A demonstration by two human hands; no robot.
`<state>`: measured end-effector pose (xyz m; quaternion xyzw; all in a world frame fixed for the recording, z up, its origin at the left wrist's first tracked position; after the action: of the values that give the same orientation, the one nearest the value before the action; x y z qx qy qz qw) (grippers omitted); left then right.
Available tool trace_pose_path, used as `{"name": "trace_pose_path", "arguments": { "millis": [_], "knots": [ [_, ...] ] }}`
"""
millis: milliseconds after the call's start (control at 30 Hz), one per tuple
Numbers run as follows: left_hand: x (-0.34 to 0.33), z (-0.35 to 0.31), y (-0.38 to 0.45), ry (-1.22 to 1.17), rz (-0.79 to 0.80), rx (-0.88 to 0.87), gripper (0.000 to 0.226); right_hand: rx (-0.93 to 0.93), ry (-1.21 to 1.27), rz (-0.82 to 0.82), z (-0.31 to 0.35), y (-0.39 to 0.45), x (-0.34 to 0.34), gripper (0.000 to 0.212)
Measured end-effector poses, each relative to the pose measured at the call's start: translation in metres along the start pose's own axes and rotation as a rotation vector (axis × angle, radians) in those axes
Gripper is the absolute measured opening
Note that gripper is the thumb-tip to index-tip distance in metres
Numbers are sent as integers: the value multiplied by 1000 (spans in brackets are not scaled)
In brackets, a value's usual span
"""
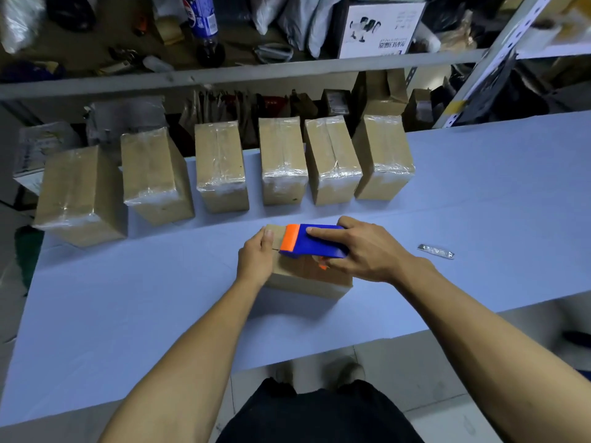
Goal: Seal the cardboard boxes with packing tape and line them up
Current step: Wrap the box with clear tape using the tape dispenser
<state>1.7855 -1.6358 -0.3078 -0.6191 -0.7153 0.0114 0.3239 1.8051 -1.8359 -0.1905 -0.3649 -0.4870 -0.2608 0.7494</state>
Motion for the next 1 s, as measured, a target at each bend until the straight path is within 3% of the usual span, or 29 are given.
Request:
{"name": "trace_pose_path", "arguments": {
  "millis": [400,500,600,700,800,900,1000],
  "knots": [
    [3,-13,-10,85,-43,-23,41,-52,124,-19,-100,-92,-19,61],
    [5,-23,-12,262,-111,-80,50,-49,71,-9,-105,-92,-35,66],
    [-1,-39,-12,493,-149,-267,47,-65,98,4,-112,-93,-49,70],
    [-17,-46,-17,779,-11,-474,55,-75,106,10,-114,-92,-52,70],
    [-40,-37,-33,1067,244,-553,96,-74,100,-3,-114,-92,-53,70],
    [-54,-37,-44,1205,338,-576,116,-83,111,-11,-114,-93,-57,71],
    [-88,-49,-56,1277,410,-701,122,-79,115,-22,-114,-93,-58,71]
  ]
}}
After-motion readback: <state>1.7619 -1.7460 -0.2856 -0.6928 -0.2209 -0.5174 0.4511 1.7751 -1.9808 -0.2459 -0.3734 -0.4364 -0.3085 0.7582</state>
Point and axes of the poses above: each hand's wrist, its own y-axis towards the middle knuckle, its own x-axis out of the back of the hand, z = x × y, the point moved 7 cm from there along y, towards the middle knuckle, and after that the axes turned 7 degrees about z, right-handed, at the moved point
